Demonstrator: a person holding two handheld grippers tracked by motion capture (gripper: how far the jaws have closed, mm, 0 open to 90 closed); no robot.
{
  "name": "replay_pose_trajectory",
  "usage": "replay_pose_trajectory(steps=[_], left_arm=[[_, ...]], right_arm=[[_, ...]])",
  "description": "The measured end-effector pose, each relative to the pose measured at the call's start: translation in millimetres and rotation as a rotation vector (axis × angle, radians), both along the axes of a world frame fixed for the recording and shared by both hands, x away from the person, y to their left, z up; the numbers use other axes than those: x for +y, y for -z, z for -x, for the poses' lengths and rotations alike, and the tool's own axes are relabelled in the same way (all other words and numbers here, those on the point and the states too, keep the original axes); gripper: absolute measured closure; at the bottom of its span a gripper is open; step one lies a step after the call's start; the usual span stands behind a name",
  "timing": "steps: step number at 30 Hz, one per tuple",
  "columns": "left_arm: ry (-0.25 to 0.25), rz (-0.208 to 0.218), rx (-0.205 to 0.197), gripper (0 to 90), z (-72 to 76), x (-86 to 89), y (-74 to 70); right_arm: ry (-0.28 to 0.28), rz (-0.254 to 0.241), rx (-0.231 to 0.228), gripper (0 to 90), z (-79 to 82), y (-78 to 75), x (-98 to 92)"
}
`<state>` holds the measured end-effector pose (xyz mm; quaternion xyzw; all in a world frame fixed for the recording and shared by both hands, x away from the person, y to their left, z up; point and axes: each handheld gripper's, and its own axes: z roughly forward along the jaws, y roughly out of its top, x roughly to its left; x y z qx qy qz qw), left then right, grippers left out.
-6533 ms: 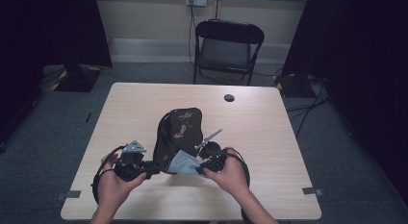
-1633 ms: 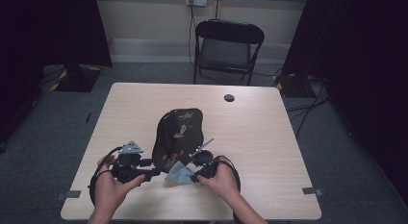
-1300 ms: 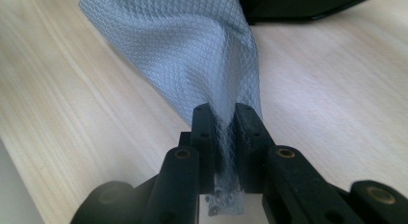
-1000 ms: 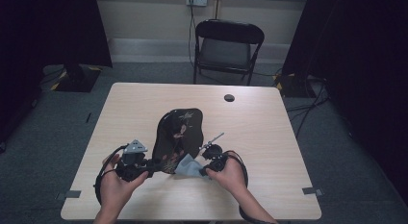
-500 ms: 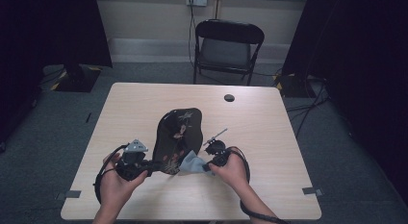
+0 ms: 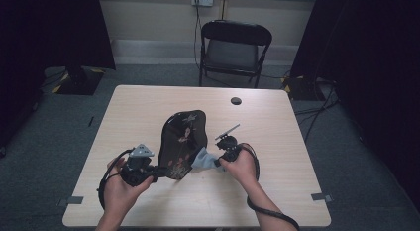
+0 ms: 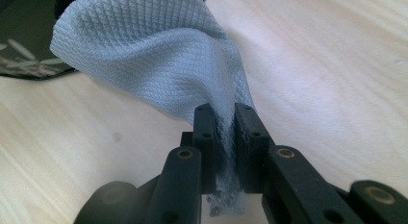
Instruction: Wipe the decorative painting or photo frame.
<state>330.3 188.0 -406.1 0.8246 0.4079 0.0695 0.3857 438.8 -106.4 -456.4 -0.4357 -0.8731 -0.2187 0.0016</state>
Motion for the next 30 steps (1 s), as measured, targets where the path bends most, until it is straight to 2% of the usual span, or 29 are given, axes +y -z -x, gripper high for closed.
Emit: replay_pose_trajectory(steps=[9,15,18,26,30], left_arm=[[0.002,-0.001,0.003,78.5,0.1,-0.2,-0.3],[0.001,-0.009,0.006,78.3,0.2,-0.6,-0.9],[-0.001,-0.007,0.01,77.3,0.5,-0.5,-1.1],[-0.007,-0.003,0.028,65.7,3.9,3.0,-1.1],[-0.008,-0.01,0.028,61.1,5.2,3.5,-0.7]], right_arm=[[0.089,-0.001,-0.026,81.4,-7.5,-1.0,-17.1],[0.121,-0.014,-0.032,81.5,-5.9,0.5,-27.2],[0.112,-0.019,-0.033,81.5,-2.8,0.2,-30.0],[0.075,-0.034,-0.046,81.5,14.9,-7.3,-39.1],[0.03,-0.044,-0.034,81.4,27.1,-7.7,-40.5]])
